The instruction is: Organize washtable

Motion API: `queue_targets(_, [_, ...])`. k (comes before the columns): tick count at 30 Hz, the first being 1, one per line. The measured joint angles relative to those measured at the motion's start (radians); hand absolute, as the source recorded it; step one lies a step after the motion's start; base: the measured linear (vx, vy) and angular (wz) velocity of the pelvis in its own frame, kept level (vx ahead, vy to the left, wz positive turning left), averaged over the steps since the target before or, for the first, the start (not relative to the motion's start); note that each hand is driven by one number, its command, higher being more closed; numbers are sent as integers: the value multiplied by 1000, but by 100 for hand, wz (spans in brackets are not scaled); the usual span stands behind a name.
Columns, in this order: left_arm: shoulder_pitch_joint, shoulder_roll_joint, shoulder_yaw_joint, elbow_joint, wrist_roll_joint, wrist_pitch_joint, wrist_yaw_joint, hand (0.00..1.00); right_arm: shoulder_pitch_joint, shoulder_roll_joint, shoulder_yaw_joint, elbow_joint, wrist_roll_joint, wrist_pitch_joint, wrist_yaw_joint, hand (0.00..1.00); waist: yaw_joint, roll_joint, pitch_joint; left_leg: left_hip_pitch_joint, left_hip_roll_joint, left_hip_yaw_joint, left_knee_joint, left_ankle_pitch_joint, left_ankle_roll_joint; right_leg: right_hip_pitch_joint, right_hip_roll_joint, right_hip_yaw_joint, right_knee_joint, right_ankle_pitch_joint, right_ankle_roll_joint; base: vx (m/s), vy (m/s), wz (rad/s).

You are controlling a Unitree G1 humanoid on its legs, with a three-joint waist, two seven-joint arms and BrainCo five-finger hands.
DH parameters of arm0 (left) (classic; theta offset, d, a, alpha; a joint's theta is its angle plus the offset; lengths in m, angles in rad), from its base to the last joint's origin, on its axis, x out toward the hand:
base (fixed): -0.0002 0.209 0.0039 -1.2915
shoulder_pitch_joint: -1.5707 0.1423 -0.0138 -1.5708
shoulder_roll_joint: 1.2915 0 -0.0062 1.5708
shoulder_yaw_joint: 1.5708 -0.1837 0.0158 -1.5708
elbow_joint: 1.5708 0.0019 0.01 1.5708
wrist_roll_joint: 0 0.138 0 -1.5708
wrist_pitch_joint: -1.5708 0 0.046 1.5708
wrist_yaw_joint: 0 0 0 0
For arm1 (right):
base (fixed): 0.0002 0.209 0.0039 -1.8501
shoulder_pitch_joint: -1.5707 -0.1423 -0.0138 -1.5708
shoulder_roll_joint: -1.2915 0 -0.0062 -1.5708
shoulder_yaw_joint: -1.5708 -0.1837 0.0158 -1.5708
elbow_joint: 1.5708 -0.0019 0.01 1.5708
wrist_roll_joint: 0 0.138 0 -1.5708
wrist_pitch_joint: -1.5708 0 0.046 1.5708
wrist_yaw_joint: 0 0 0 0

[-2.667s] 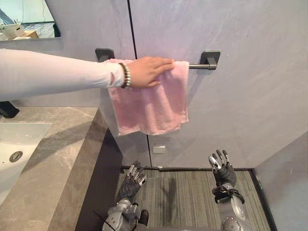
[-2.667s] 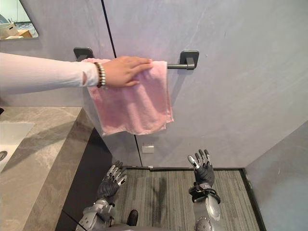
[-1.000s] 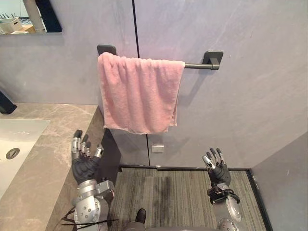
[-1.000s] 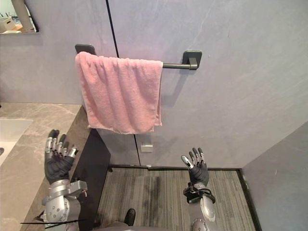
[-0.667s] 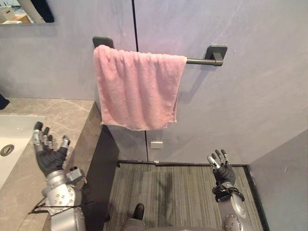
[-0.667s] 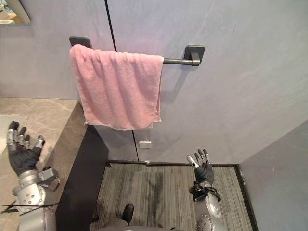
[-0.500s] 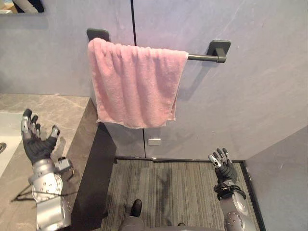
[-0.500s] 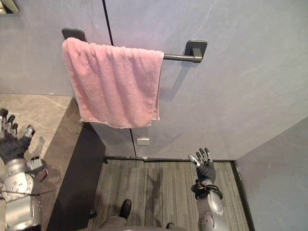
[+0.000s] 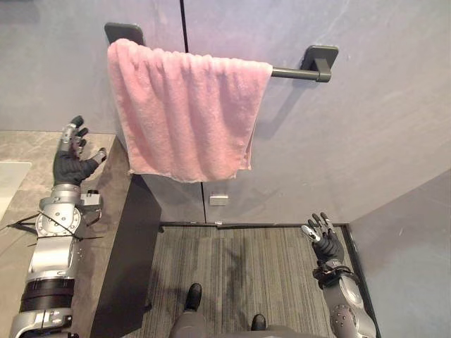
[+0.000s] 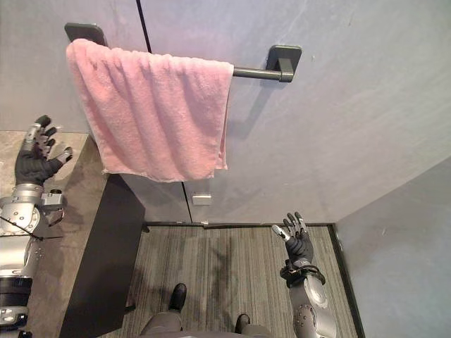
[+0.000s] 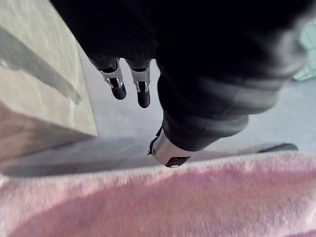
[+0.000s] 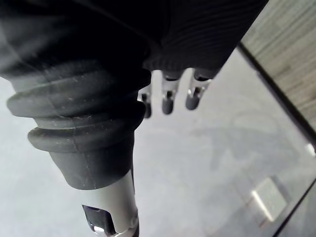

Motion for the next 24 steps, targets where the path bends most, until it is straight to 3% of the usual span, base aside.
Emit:
queue_targets(5, [-7,41,-74,47,-54,0,-85,0,-5,-15,24,14,2,-2,1,0,-1,-2,1,0,6,3,0,0,0,-2,5,4,1,1,-2,0,0,0])
queue_targets(10, [-30,41,-117,107,-76,1,-86,0,-12,-13,35,37,2,-1,2,0,0,-5,2,-9,14,7,0,0,-4,-23,12,13,12,0,-5,-21,-15,-6])
queue_targets(15, [-93,41,-146,143,-96,3,-84,0,-12,-12,35,37,2,-1,2,0,-2,-29,13,-15,20,17,0,1,-6,-35,16,23,13,2,-7,-5,-9,-6])
queue_targets(24, [-179,41,-152,193,-106,3,-79,0,-25,-11,35,36,2,-1,2,0,-7,-49,22,-33,28,48,0,1,-6,-69,24,53,10,17,-14,4,-4,-10])
